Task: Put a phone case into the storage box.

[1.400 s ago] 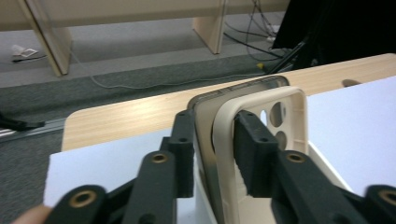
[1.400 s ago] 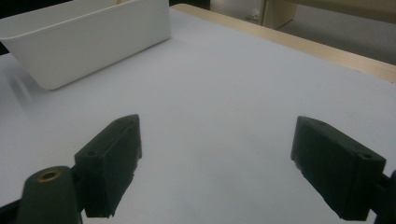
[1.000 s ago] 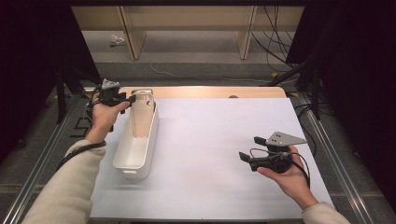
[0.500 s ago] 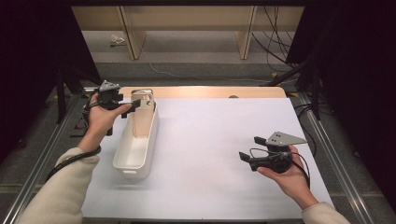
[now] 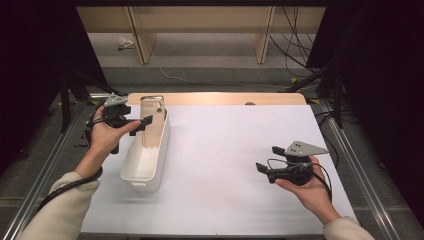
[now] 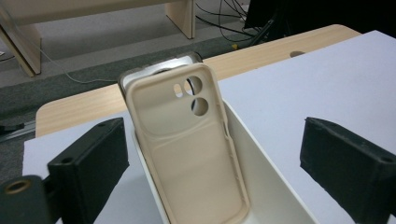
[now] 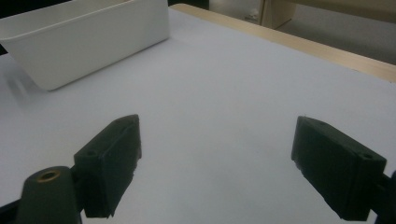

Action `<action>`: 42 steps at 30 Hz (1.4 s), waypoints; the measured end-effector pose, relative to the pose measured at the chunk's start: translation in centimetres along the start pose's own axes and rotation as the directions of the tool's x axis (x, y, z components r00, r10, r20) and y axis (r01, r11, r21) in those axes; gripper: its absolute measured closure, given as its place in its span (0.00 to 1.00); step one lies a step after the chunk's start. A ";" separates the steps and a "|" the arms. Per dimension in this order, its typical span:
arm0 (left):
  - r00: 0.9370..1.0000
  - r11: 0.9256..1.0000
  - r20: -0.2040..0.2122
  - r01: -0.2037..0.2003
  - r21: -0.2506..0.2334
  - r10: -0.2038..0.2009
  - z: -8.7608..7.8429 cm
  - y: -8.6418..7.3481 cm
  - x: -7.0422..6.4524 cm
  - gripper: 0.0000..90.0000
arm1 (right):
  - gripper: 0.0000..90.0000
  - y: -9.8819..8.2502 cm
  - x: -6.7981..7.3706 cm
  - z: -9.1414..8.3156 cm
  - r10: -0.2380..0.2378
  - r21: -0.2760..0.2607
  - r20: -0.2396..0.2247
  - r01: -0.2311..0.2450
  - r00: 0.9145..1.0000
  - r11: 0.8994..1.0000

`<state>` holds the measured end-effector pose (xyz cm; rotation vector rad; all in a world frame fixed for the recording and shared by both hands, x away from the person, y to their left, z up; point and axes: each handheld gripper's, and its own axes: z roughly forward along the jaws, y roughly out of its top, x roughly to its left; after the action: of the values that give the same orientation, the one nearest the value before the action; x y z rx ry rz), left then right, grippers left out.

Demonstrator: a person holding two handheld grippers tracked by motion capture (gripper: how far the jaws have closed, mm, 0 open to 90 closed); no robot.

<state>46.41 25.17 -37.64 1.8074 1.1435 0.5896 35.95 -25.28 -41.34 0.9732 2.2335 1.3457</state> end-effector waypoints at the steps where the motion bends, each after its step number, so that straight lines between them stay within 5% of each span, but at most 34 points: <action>1: 1.000 1.000 0.005 -0.003 -0.003 0.003 -0.2 -0.2 -0.2 0.06 | 0.19 0.0 0.0 0.0 0.000 0.000 0.000 0.000 1.000 1.000; 31: 0.993 0.997 0.106 -0.053 -0.063 0.059 -3.7 -5.0 -5.6 0.02 | 0.18 0.0 0.0 0.1 0.005 0.001 -0.003 -0.005 1.000 1.000; 42: 0.989 0.996 0.123 -0.069 -0.062 0.076 -4.5 -7.1 -6.5 0.02 | 0.18 0.0 0.0 0.1 0.002 0.003 -0.002 -0.002 1.000 1.000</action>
<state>36.70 22.60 -41.15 1.8161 0.9704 0.5377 35.97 -25.25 -41.37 0.9763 2.2370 1.3451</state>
